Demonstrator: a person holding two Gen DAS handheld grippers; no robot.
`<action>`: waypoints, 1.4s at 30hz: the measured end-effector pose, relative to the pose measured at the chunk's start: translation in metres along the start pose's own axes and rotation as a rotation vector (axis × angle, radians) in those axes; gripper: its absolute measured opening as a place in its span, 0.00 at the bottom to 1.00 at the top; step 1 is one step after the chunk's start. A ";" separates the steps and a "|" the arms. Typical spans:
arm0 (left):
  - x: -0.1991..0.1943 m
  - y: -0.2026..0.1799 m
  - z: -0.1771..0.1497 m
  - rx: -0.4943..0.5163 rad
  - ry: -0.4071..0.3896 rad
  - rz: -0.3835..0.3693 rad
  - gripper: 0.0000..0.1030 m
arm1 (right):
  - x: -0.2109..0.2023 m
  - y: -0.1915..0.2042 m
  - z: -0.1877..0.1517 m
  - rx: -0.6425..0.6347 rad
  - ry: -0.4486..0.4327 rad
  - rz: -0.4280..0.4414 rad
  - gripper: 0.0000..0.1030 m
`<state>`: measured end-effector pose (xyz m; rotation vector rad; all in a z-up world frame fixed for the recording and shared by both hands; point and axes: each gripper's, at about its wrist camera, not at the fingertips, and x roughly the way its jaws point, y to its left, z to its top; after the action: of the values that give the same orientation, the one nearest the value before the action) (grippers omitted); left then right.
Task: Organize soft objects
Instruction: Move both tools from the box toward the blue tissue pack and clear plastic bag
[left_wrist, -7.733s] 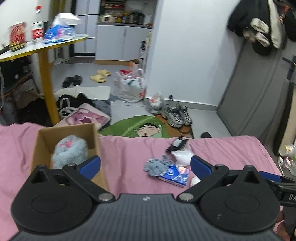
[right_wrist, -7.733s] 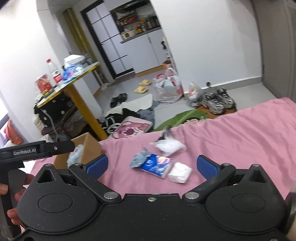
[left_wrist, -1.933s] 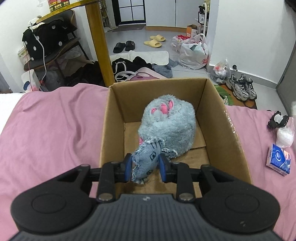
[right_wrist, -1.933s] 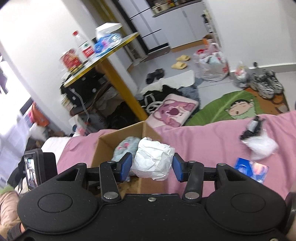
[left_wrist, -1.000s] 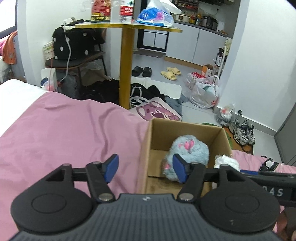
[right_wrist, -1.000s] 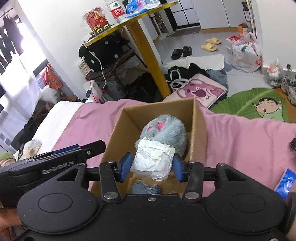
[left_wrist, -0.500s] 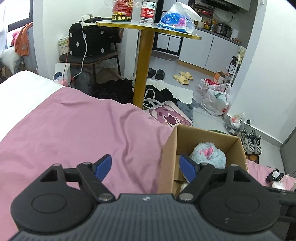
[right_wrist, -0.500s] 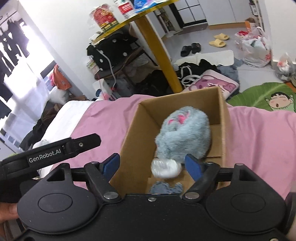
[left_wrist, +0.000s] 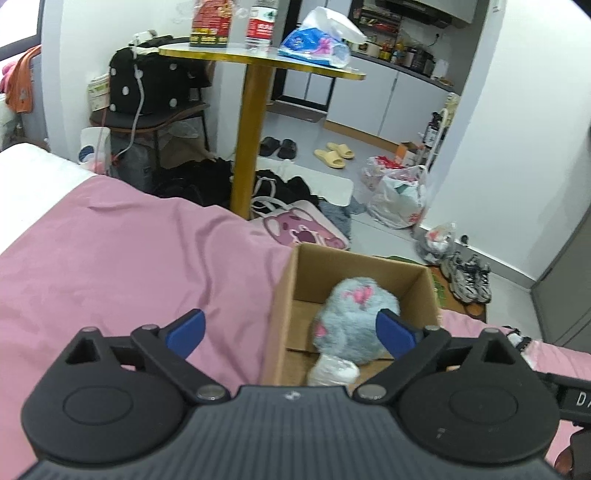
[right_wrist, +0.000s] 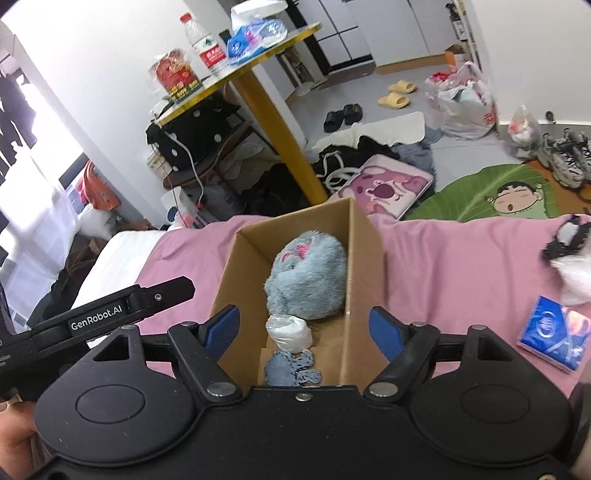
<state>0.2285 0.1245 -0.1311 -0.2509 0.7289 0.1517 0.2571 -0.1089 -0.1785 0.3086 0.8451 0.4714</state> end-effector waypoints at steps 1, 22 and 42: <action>0.000 -0.003 -0.001 0.007 0.005 -0.003 0.99 | -0.003 -0.003 -0.002 0.004 -0.004 -0.003 0.79; -0.034 -0.064 -0.015 0.105 0.043 -0.060 1.00 | -0.078 -0.061 -0.021 0.031 -0.112 -0.109 0.81; -0.032 -0.129 -0.022 0.246 0.038 -0.206 0.98 | -0.110 -0.121 -0.044 0.129 -0.172 -0.204 0.78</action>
<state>0.2198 -0.0072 -0.1034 -0.0929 0.7476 -0.1390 0.1933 -0.2655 -0.1887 0.3725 0.7315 0.1974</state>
